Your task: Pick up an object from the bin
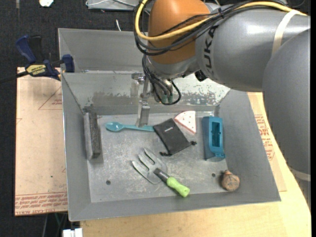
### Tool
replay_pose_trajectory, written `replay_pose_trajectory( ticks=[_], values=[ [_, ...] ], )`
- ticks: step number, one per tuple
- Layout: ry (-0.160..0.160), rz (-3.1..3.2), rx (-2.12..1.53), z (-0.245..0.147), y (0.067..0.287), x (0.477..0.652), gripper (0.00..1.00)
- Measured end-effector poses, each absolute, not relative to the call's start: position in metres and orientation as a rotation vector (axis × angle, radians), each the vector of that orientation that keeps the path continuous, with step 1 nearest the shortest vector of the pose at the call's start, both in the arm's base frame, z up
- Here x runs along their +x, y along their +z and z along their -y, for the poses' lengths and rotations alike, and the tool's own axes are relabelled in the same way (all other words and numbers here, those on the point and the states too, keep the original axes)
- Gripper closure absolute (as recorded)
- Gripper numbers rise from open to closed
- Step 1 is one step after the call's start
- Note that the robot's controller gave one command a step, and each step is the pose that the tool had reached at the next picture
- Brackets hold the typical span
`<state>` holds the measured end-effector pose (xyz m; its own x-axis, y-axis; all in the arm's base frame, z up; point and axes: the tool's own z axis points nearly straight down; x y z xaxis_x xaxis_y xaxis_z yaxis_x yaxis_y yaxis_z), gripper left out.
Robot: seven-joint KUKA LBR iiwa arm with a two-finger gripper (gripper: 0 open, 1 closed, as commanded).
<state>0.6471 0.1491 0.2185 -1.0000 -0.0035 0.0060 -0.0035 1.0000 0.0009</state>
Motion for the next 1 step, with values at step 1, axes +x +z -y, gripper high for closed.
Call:
replay_pose_trajectory(
  ticks=[1],
  values=[
    [-0.003,3.143,0.002,-0.1483,0.2241,0.6484,0.00]
  ],
)
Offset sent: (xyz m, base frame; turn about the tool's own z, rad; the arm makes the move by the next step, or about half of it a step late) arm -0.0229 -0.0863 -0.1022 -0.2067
